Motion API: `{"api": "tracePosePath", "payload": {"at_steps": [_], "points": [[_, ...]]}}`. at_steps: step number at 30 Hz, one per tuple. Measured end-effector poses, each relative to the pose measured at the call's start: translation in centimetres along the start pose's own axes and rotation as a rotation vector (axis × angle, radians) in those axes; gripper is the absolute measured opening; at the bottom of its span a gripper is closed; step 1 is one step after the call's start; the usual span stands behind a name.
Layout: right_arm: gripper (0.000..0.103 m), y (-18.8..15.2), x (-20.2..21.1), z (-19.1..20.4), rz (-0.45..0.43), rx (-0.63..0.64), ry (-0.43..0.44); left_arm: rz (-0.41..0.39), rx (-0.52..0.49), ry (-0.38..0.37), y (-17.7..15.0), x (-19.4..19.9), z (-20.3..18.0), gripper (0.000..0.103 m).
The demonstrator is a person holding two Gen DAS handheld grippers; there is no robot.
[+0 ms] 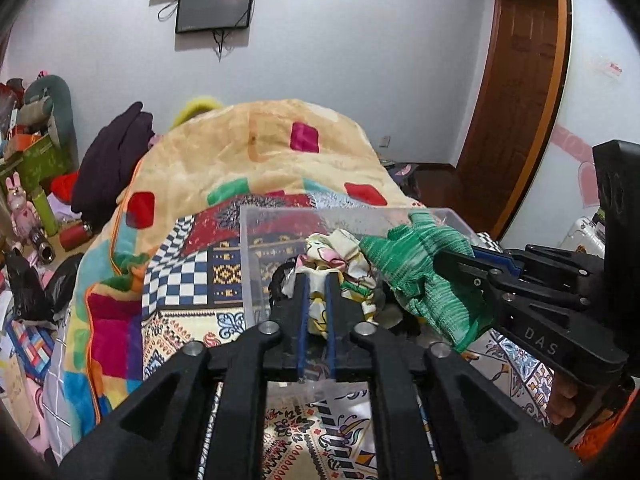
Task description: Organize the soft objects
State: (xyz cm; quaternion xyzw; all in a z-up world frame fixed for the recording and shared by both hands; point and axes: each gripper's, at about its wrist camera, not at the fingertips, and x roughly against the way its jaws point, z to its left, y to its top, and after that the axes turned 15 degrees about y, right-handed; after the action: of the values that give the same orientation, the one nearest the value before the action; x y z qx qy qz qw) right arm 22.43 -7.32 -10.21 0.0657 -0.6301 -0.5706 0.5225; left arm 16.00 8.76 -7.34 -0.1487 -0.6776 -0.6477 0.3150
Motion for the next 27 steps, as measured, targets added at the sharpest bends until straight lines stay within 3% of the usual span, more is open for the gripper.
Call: {"api": "tracePosePath", "payload": {"at_steps": [5, 8, 15, 22, 27], "points": [[0.036, -0.2, 0.0, -0.2, 0.012, 0.002, -0.015, 0.005, 0.013, 0.002, -0.6, -0.3, 0.3, 0.039], [0.047, -0.1, 0.3, 0.1, 0.004, 0.020, -0.033, 0.000, 0.013, 0.000, -0.7, 0.0, 0.3, 0.046], [0.056, 0.5, 2.6, 0.5, -0.038, 0.033, -0.018, -0.043, 0.027, -0.017, -0.1, 2.5, 0.5, 0.059], [0.060, 1.2, 7.6, 1.3, -0.144, 0.039, 0.017, -0.172, 0.033, -0.042, 0.8, 8.4, 0.1, 0.066], [0.071, 1.1, 11.7, 2.4, -0.235, 0.062, 0.023, -0.264, 0.028, -0.045, 1.0, 12.3, -0.4, 0.074]]}}
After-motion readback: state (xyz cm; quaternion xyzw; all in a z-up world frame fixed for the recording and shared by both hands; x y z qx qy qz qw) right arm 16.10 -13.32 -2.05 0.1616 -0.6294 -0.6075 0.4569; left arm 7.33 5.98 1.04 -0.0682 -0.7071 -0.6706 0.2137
